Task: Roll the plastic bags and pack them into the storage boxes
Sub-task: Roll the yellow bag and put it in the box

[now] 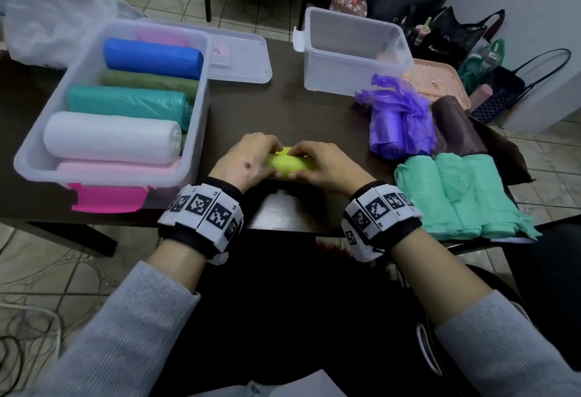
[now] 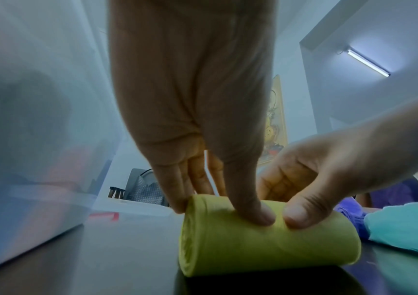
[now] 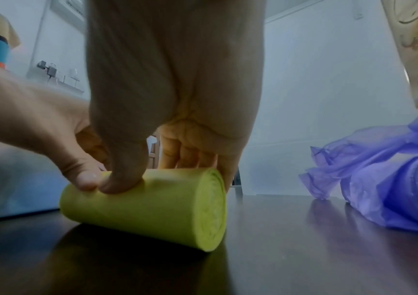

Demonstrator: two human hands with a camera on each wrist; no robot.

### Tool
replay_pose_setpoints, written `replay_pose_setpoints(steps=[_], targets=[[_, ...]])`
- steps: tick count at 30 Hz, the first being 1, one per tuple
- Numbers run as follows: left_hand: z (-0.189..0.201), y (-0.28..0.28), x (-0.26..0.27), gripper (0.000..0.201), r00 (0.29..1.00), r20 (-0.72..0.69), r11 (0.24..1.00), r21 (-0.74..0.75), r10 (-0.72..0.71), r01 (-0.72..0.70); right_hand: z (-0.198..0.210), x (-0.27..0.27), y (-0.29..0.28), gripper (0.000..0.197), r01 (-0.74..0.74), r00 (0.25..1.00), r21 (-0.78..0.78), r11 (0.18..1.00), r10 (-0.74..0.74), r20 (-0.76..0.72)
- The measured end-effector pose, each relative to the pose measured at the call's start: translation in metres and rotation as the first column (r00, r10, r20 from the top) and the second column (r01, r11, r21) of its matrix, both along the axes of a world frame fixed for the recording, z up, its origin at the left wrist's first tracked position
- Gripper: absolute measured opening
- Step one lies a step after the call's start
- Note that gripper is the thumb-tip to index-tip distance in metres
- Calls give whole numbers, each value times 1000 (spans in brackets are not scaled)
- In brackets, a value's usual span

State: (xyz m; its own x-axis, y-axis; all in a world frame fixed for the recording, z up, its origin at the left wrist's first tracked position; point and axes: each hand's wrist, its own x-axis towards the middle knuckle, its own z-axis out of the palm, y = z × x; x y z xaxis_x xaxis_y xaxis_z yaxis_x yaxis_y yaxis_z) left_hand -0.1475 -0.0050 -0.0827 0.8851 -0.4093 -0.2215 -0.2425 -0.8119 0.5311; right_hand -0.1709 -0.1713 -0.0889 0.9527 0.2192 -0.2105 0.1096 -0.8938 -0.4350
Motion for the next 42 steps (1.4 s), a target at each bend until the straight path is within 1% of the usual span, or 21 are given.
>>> replay_pose_setpoints(steps=[3, 5, 8, 10, 11, 14, 15, 18, 20, 22, 25, 28, 30, 32, 36, 39, 41, 42], targets=[[0, 2, -1, 43, 999, -34, 999, -19, 29, -30, 5, 6, 0, 54, -14, 996, -80, 997, 8, -85], [3, 2, -1, 43, 998, -55, 1000, -6, 23, -23, 10, 11, 2, 68, -21, 990, -140, 990, 1, -138], [5, 2, -1, 43, 998, -62, 1000, -8, 21, -21, 13, 18, 8, 96, -27, 978, -209, 977, -17, -206], [5, 2, -2, 44, 998, -60, 1000, -13, 18, -19, 11, 23, 11, 104, -38, 976, -259, 965, -20, -218], [5, 3, -2, 44, 998, -63, 1000, -17, 21, -22, 9, 25, 13, 102, -46, 975, -281, 959, -18, -222], [5, 3, -2, 44, 997, -73, 999, -34, 37, -40, 6, 27, 16, 79, -76, 974, -336, 939, -1, -226], [4, 3, -2, 43, 996, -77, 998, -35, 39, -42, 5, 26, 16, 76, -83, 975, -345, 935, 4, -224], [4, 2, -1, 43, 995, -88, 998, -31, 48, -51, 3, 23, 14, 78, -87, 982, -309, 947, 31, -184], [4, 1, 1, 42, 994, -90, 998, -27, 54, -57, 4, 19, 13, 73, -76, 985, -229, 970, 37, -168], [5, 0, 1, 40, 994, -92, 998, -28, 59, -62, 3, 15, 10, 66, -77, 987, -183, 980, 49, -156], [10, -1, 1, 36, 994, -95, 998, -15, 53, -54, -2, 7, 6, 60, -90, 992, -176, 980, 72, -105], [17, -3, 0, 37, 995, -92, 999, 13, 40, -39, -6, 2, 5, 58, -90, 992, -175, 980, 72, -106], [24, -6, -3, 38, 998, -64, 998, 53, 30, -27, -3, 5, 5, 57, -85, 992, -175, 981, 68, -103], [37, -10, -5, 34, 999, 18, 999, 36, 34, -35, 6, 11, 7, 53, -57, 996, -128, 990, 48, -72], [88, 2, -2, 35, 977, 158, 988, -92, 140, -127, 36, 32, 21, 44, 35, 995, 33, 999, -38, 96], [127, 42, 18, 43, 949, 172, 954, -195, 263, -229, 60, 51, 45, 48, 51, 971, 156, 986, -85, 221], [143, 78, 34, 45, 915, 188, 924, -211, 358, -318, 73, 62, 69, 48, 17, 953, 220, 975, -82, 291], [147, 98, 42, 44, 891, 200, 908, -192, 409, -374, 78, 67, 82, 48, -8, 945, 247, 969, -73, 318]])
